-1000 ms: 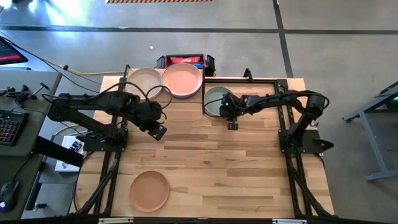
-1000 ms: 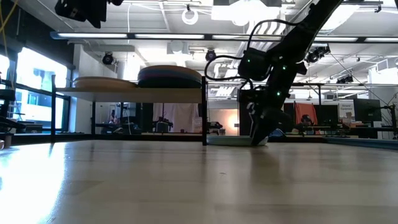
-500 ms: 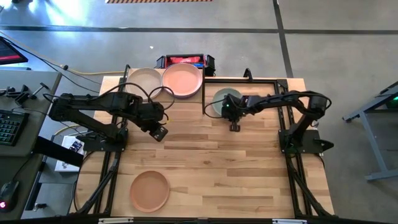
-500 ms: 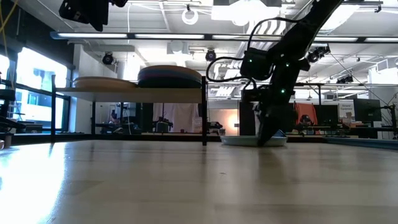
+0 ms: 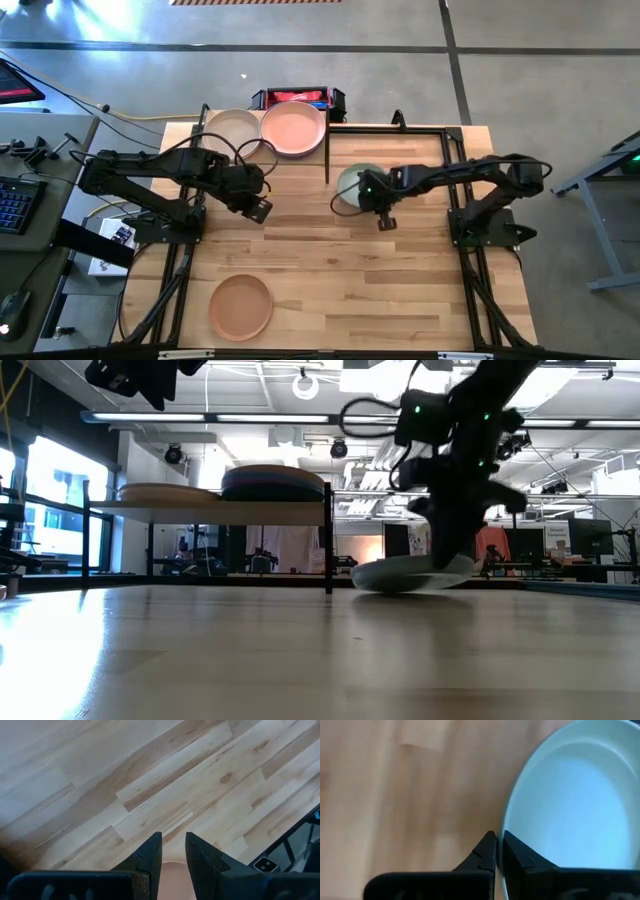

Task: Place and stack plates onto a shelf
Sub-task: Stack the light blue plate on top of the gray plate on the shelf

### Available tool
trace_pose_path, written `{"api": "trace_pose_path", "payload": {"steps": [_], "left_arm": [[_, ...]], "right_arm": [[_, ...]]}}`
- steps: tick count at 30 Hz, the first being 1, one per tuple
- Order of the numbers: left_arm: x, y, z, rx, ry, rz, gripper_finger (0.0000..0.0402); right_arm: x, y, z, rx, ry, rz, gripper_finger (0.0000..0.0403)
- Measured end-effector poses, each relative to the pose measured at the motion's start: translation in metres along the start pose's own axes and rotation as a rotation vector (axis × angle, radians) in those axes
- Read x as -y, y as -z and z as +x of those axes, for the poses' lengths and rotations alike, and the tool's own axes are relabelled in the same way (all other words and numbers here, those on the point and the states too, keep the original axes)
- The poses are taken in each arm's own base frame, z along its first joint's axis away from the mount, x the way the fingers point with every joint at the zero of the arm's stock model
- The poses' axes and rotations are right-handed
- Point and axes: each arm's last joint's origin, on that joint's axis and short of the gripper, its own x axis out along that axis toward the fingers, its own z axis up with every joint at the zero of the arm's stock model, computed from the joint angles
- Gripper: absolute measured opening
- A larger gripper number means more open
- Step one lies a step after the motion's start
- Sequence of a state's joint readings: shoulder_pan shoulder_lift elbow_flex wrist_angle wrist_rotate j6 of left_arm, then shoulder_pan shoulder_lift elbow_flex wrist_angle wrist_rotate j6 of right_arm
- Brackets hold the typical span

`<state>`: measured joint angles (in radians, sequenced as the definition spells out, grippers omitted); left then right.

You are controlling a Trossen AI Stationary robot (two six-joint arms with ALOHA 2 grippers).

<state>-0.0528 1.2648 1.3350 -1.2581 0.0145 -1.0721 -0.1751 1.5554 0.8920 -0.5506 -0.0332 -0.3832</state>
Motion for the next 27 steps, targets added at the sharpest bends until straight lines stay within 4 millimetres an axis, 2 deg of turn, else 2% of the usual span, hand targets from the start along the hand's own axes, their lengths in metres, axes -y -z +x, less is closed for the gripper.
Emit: {"api": "trace_pose_path", "payload": {"steps": [6, 11, 18, 27], "left_arm": [[-0.002, -0.004, 0.0, 0.007, -0.004, -0.056, 0.0074], [-0.008, -0.014, 0.0, 0.025, -0.012, -0.111, 0.0074], [-0.014, -0.023, -0.001, 0.038, -0.015, -0.158, 0.0074], [-0.013, -0.029, -0.001, 0.044, 0.034, -0.176, 0.0074]], "right_arm": [[-0.027, -0.014, -0.021, 0.007, -0.049, -0.102, 0.0], [-0.043, -0.036, -0.041, 0.053, -0.061, -0.172, 0.0], [-0.056, -0.069, -0.074, 0.184, -0.049, -0.252, 0.0], [-0.067, -0.097, -0.113, 0.32, -0.031, -0.346, 0.0]]}}
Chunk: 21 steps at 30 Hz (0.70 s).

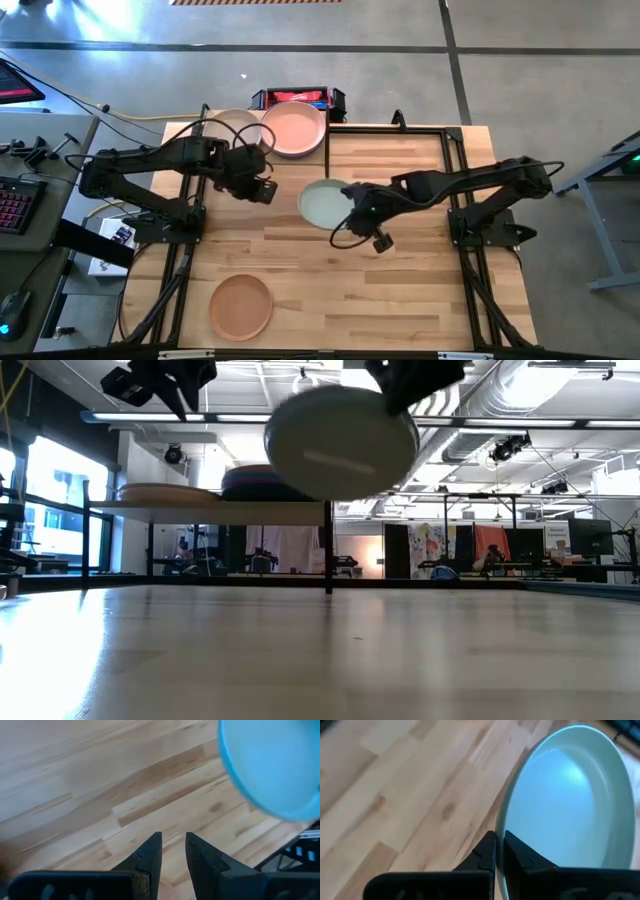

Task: Place and stack plates onto a shelf
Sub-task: Stack the light blue plate on top of the gray plate on the shelf

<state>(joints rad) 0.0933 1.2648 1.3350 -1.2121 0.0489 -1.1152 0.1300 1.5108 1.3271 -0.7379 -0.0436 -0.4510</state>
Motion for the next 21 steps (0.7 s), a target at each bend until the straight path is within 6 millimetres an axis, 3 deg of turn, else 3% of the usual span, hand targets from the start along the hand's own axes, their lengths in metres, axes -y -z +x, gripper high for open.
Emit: {"api": "trace_pose_path", "payload": {"steps": [4, 10, 21], "left_arm": [[0.006, -0.002, 0.002, 0.018, 0.044, 0.005, 0.0074], [0.015, -0.006, 0.019, -0.03, 0.037, 0.006, 0.0074], [0.032, -0.017, 0.055, -0.096, 0.034, 0.038, 0.0074]], "right_arm": [[-0.004, -0.012, -0.008, 0.054, -0.018, -0.042, 0.0], [-0.006, -0.014, -0.008, 0.052, -0.008, -0.095, 0.0], [-0.007, -0.012, 0.014, -0.006, -0.048, -0.137, 0.0]]}}
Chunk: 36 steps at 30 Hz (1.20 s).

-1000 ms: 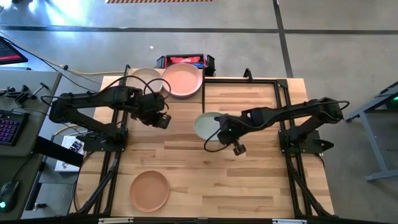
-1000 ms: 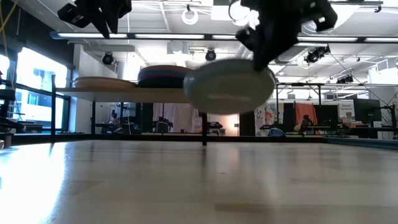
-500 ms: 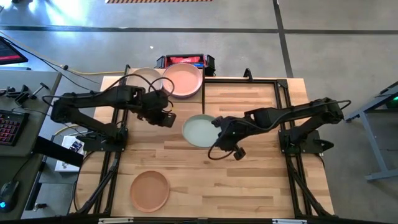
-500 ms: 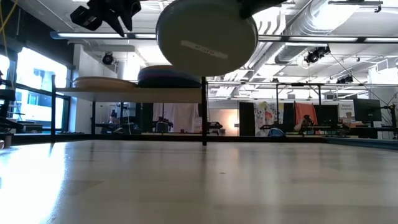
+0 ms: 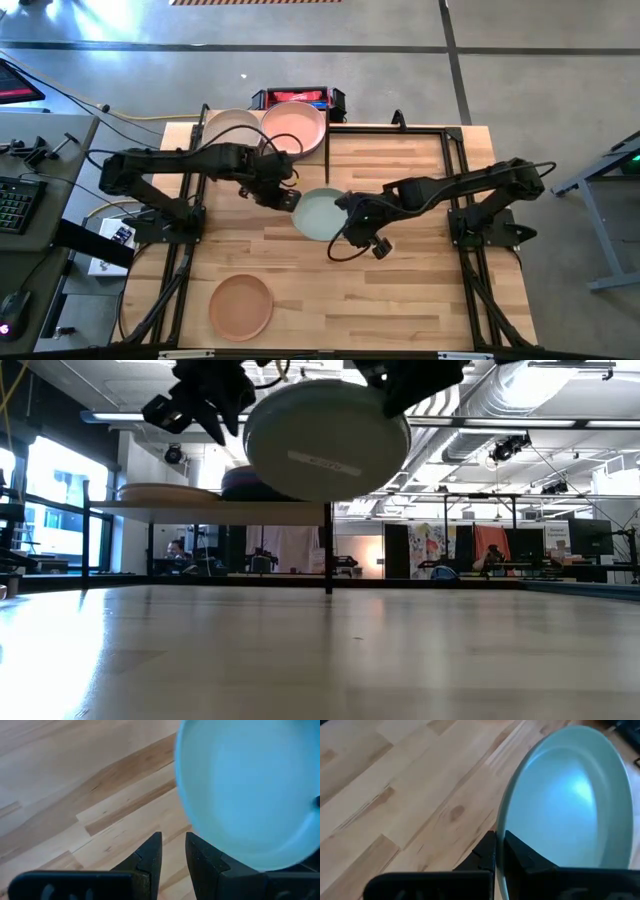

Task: Place and stack plates onto a shelf
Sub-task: Stack the light blue plate on top of the gray plate on the shelf

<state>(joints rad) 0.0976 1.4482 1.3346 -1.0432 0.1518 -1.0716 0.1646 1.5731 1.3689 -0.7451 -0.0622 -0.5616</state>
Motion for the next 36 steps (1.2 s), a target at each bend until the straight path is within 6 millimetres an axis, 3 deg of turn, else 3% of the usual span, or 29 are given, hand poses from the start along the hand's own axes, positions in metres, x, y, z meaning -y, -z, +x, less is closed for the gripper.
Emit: {"api": "trace_pose_path", "payload": {"steps": [5, 17, 36], "left_arm": [[0.003, -0.003, 0.008, -0.007, -0.005, -0.019, 0.0074], [0.01, -0.01, 0.025, -0.018, 0.015, -0.001, 0.0074], [0.008, -0.009, 0.027, -0.041, -0.006, 0.012, 0.0074]], "right_arm": [[0.0, 0.001, 0.011, -0.021, -0.018, -0.004, 0.0], [0.002, -0.004, 0.011, 0.034, 0.0, -0.026, 0.0], [0.002, -0.001, 0.011, -0.02, 0.028, -0.004, 0.0]]}}
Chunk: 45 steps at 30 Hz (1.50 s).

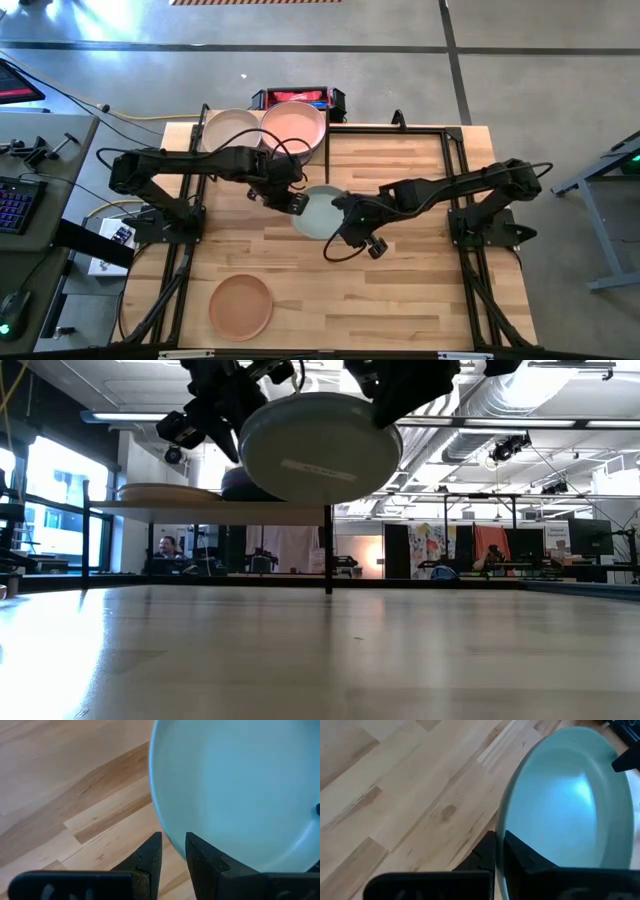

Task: Place and stack plates onto a shelf
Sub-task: Stack the light blue plate on top of the gray plate on the shelf

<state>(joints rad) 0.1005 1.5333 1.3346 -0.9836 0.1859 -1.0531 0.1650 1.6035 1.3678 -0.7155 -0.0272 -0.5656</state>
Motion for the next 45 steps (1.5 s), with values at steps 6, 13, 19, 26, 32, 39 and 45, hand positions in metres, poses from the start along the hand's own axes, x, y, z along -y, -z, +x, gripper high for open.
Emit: {"api": "trace_pose_path", "payload": {"steps": [6, 13, 19, 26, 32, 39, 45], "left_arm": [[-0.0013, -0.0023, -0.0004, 0.023, -0.011, 0.003, 0.0074], [-0.0021, -0.0033, -0.0006, 0.024, -0.015, 0.023, 0.0074], [-0.002, -0.0033, -0.0006, 0.025, -0.015, 0.046, 0.0066], [-0.0023, -0.0037, -0.0006, 0.033, -0.021, 0.057, 0.0014], [-0.0024, -0.0044, -0.0007, 0.047, -0.026, 0.088, 0.0003], [-0.0024, -0.0047, -0.0007, 0.054, -0.031, 0.118, 0.0002], [-0.0026, -0.0048, -0.0007, 0.06, -0.036, 0.128, 0.0001]], "right_arm": [[0.0002, -0.0006, 0.0, 0.006, 0.003, 0.008, 0.0], [0.002, -0.0036, -0.0001, 0.038, 0.019, 0.007, 0.0], [0.002, -0.0039, -0.0001, 0.041, 0.021, 0.007, 0.0], [0.003, -0.0063, -0.0002, 0.066, 0.029, 0.005, 0.0], [0.0039, -0.0082, -0.0004, 0.086, 0.038, 0.003, 0.0], [0.0042, -0.008, -0.0004, 0.083, 0.042, 0.004, 0.0], [0.0043, -0.0079, -0.0004, 0.081, 0.046, 0.004, 0.0]]}}
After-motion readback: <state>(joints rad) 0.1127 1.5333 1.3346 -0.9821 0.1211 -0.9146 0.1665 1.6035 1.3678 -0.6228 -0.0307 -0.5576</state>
